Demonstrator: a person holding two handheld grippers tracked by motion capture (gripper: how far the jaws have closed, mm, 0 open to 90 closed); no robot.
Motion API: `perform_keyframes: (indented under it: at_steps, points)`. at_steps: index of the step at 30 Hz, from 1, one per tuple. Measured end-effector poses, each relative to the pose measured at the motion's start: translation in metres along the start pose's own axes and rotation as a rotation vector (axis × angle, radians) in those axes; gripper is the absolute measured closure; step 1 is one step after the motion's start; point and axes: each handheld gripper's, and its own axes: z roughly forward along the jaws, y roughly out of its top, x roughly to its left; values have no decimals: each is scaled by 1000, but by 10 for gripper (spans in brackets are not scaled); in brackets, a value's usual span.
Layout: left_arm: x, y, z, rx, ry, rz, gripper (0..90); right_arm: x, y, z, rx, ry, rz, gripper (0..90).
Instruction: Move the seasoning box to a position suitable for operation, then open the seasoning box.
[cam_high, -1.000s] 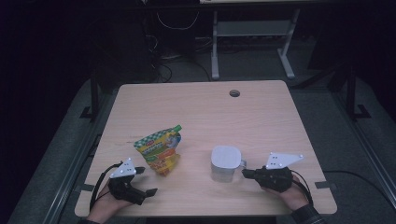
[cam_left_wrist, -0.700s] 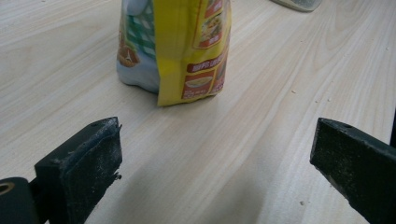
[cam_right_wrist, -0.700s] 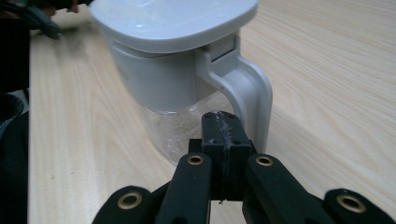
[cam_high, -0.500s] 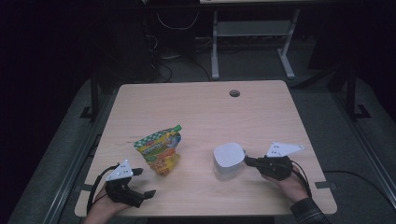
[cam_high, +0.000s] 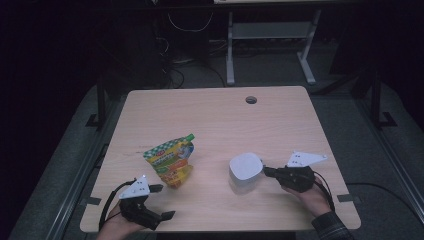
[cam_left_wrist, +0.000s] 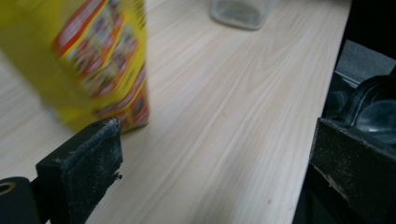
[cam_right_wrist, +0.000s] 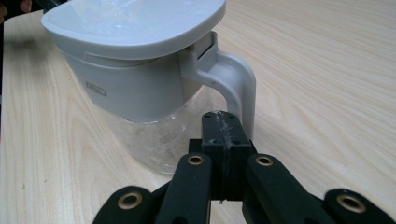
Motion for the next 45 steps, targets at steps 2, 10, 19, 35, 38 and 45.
perform_keyframes:
  at_steps: [2,10,19,35,38,45]
  points:
    - [-4,4,4,-4,-3,10,20,0,0,0,-1,-1,0,900]
    - [-13,19,21,-13,-17,43,20,1,0,-3,-3,-5,2,899]
    - [-25,37,44,-5,-49,81,21,1,0,-7,-11,-10,6,899]
    - [-37,69,82,-11,-72,114,21,-1,-1,-14,-22,-9,22,899]
    - [-37,76,88,-16,-67,130,30,0,0,-15,-22,-9,24,899]
    - [-34,86,99,-35,-60,123,55,-1,2,-18,-32,-10,22,899]
